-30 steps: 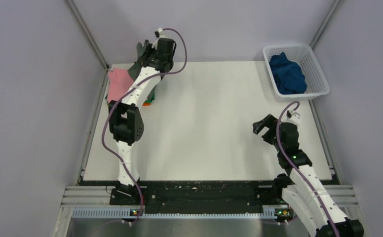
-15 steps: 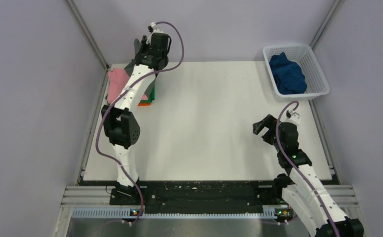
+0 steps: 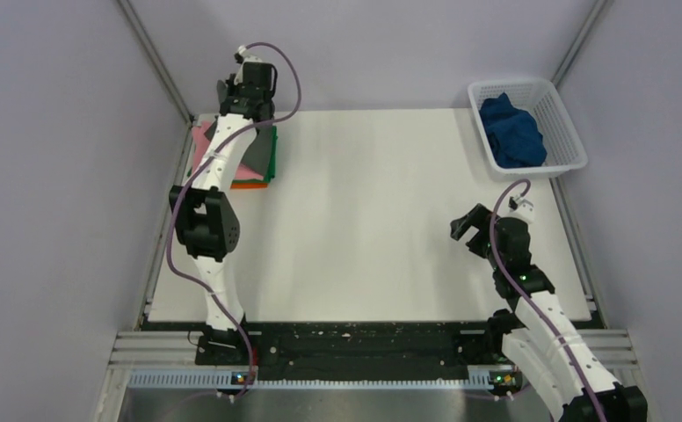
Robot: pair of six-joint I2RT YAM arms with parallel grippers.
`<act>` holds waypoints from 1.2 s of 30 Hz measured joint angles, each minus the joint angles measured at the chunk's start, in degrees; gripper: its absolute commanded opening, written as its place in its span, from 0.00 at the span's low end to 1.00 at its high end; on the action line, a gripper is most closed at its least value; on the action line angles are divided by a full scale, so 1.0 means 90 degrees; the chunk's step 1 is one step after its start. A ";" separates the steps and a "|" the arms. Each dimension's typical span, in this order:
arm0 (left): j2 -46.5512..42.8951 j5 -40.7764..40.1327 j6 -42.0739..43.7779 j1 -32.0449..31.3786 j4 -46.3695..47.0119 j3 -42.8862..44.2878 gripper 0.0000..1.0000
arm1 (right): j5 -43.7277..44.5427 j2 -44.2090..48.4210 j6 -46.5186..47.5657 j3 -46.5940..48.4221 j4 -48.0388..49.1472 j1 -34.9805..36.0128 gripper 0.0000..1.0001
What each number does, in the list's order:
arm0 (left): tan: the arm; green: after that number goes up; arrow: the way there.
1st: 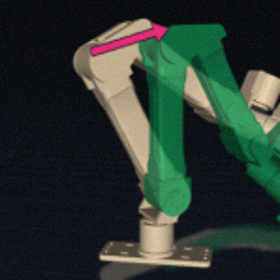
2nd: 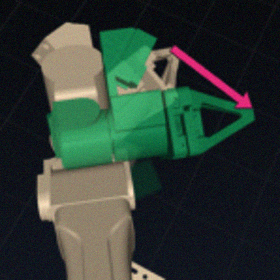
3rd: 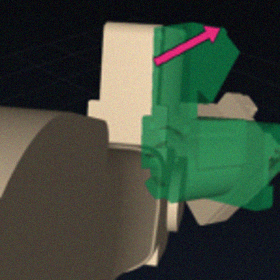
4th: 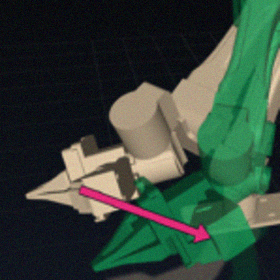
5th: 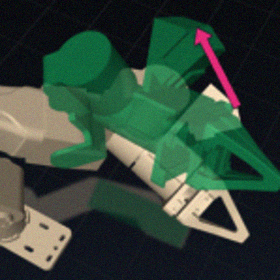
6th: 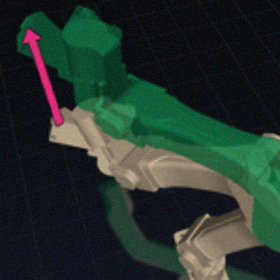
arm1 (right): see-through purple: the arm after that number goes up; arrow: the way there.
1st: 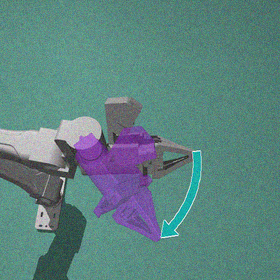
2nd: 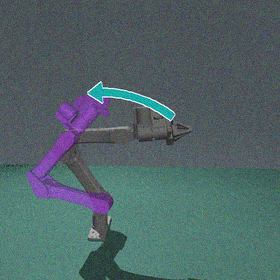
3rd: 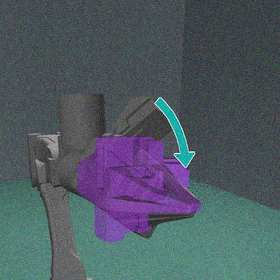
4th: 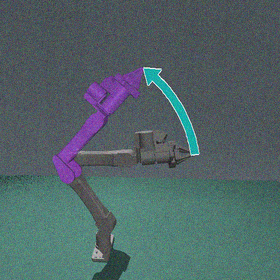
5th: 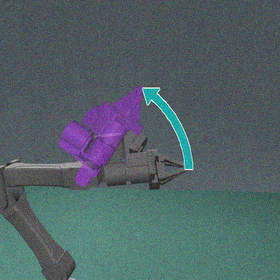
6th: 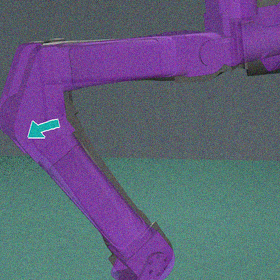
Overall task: Fold and stack the t-shirts
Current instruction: Put the neatly folded tshirt into the corner of the board with the left arm
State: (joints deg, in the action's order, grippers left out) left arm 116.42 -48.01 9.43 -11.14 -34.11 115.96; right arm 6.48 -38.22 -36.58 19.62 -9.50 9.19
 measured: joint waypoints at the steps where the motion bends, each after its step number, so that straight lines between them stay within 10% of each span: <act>1: 0.0019 0.0075 -0.0032 0.0090 0.0000 0.0000 0.00 | 0.0015 -0.0024 0.0005 0.0000 0.0000 0.0000 0.96; 20: 0.0597 0.1294 -0.0369 0.1202 0.0136 -0.0393 0.00 | 0.0435 -0.0316 0.0097 0.0146 -0.0165 0.0000 0.96; 22: 0.0597 0.1399 -0.0427 0.1302 0.0163 -0.0410 0.22 | 0.0517 -0.0311 0.0121 0.0180 -0.0226 0.0000 0.96; 25: 0.0636 0.1377 -0.0549 0.1423 0.0197 -0.0410 0.96 | 0.0617 -0.0284 0.0165 0.0214 -0.0282 0.0000 0.96; 36: 0.0481 0.1418 -0.1231 0.1506 0.0301 -0.0408 0.99 | 0.0707 -0.0131 0.0219 0.0214 -0.0415 0.0000 0.96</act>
State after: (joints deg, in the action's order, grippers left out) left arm 120.75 -35.24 -1.65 2.42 -31.40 112.29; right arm 12.84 -39.40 -34.61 21.54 -13.23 9.19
